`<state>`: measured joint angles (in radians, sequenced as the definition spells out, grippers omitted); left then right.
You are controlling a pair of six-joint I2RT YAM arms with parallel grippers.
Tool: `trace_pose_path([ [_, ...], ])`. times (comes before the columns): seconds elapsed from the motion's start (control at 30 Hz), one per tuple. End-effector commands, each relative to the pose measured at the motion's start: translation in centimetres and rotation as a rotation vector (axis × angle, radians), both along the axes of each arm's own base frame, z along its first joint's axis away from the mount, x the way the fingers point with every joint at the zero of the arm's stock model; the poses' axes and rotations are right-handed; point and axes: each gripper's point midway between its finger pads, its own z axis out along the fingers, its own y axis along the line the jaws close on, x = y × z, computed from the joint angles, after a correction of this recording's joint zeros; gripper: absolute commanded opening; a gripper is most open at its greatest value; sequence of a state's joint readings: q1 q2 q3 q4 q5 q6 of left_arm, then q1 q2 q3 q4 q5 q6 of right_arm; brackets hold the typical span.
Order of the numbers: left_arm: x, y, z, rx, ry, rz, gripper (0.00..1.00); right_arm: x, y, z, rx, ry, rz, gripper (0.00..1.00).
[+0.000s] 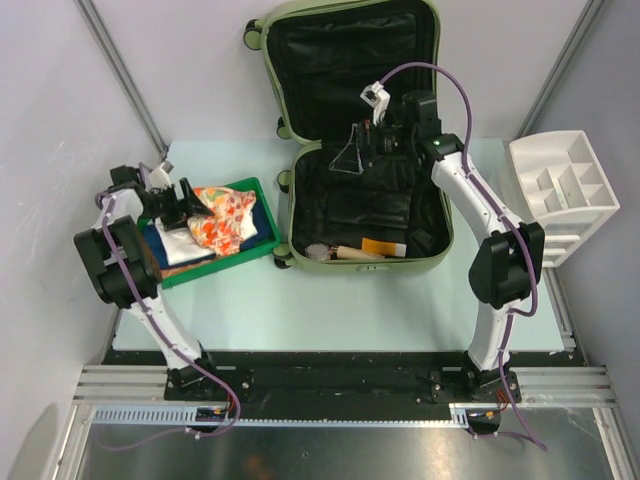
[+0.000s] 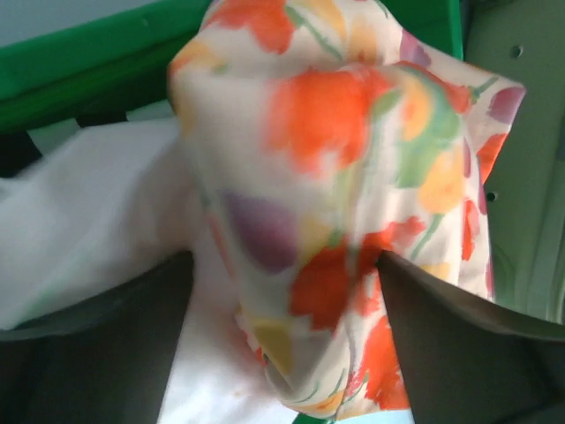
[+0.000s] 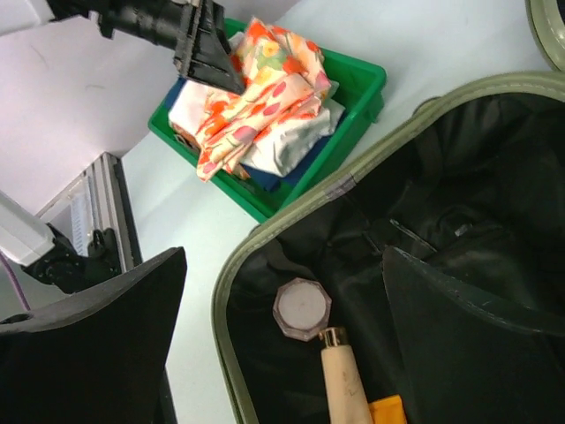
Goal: Open, take out, and arrange the luggage
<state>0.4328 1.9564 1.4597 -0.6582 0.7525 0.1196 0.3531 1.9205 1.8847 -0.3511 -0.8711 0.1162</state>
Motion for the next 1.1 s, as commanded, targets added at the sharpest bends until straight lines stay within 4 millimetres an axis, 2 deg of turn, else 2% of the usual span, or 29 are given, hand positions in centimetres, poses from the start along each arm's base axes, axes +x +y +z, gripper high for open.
trace_pose_path([
  [0.0,-0.4,2.3,2.7,0.154,-0.040,0.078,1.00,1.0,-2.0,-1.2,-0.087,-0.059,-0.025,0.97],
  [0.07,-1.1,2.5,4.5,0.198,-0.078,0.085,1.00,1.2,-3.0,-3.1,-0.153,-0.042,-0.041,0.97],
  [0.1,-1.3,2.6,6.6,0.233,-0.124,0.097,1.00,1.5,-3.4,-4.0,-0.184,-0.047,-0.042,0.97],
  [0.13,-1.6,2.8,7.5,0.257,-0.137,0.107,1.00,2.0,-4.2,-5.1,-0.248,-0.093,-0.046,0.97],
  [0.17,-1.8,3.4,8.4,0.303,-0.148,0.123,1.00,1.7,-4.8,-6.4,-0.297,-0.074,-0.039,0.97],
  [0.2,-2.2,3.6,10.4,0.344,-0.189,0.134,1.00,2.2,-5.5,-8.0,-0.357,-0.073,-0.057,0.96],
  [0.3,-2.6,4.7,13.2,0.436,-0.245,0.162,1.00,2.2,-6.9,-11.8,-0.504,-0.080,-0.025,0.93],
  [0.33,-2.7,4.6,14.8,0.462,-0.288,0.156,1.00,1.9,-7.2,-13.1,-0.553,-0.094,0.009,0.91],
  [0.43,-2.6,3.6,17.0,0.494,-0.347,0.123,1.00,1.7,-8.0,-16.3,-0.670,-0.119,0.054,0.86],
  [0.57,-2.5,0.7,17.8,0.478,-0.394,0.040,1.00,0.8,-8.1,-20.7,-0.805,-0.192,0.153,0.82],
  [0.63,-2.4,-1.1,17.5,0.444,-0.402,-0.007,1.00,1.3,-8.1,-22.1,-0.853,-0.235,0.155,0.83],
  [0.7,-2.4,-2.1,17.4,0.426,-0.403,-0.026,1.00,1.2,-8.4,-24.1,-0.925,-0.264,0.183,0.84],
  [0.73,-2.3,-2.9,17.4,0.408,-0.408,-0.045,1.00,1.7,-8.2,-24.6,-0.936,-0.289,0.178,0.85],
  [0.8,-2.2,-3.2,17.3,0.401,-0.407,-0.055,1.00,2.0,-8.7,-26.6,-0.998,-0.298,0.187,0.86],
  [0.87,-2.0,-3.6,17.6,0.389,-0.412,-0.061,1.00,3.0,-8.8,-27.3,-1.031,-0.346,0.168,0.82],
  [0.9,-2.0,-3.8,17.7,0.383,-0.413,-0.065,1.00,2.8,-9.3,-28.2,-1.074,-0.357,0.165,0.80],
  [0.93,-1.9,-4.2,17.9,0.371,-0.420,-0.070,1.00,3.7,-9.2,-28.0,-1.079,-0.394,0.135,0.71],
  [1.0,-1.9,-4.5,17.9,0.358,-0.424,-0.080,1.00,4.1,-9.6,-28.0,-1.113,-0.414,0.105,0.51],
  [1.03,-1.9,-5.0,18.1,0.352,-0.430,-0.092,1.00,4.4,-9.5,-27.8,-1.113,-0.426,0.092,0.31],
  [1.07,-2.0,-5.5,18.1,0.341,-0.436,-0.111,1.00,4.6,-9.6,-27.6,-1.110,-0.426,0.083,0.19],
])
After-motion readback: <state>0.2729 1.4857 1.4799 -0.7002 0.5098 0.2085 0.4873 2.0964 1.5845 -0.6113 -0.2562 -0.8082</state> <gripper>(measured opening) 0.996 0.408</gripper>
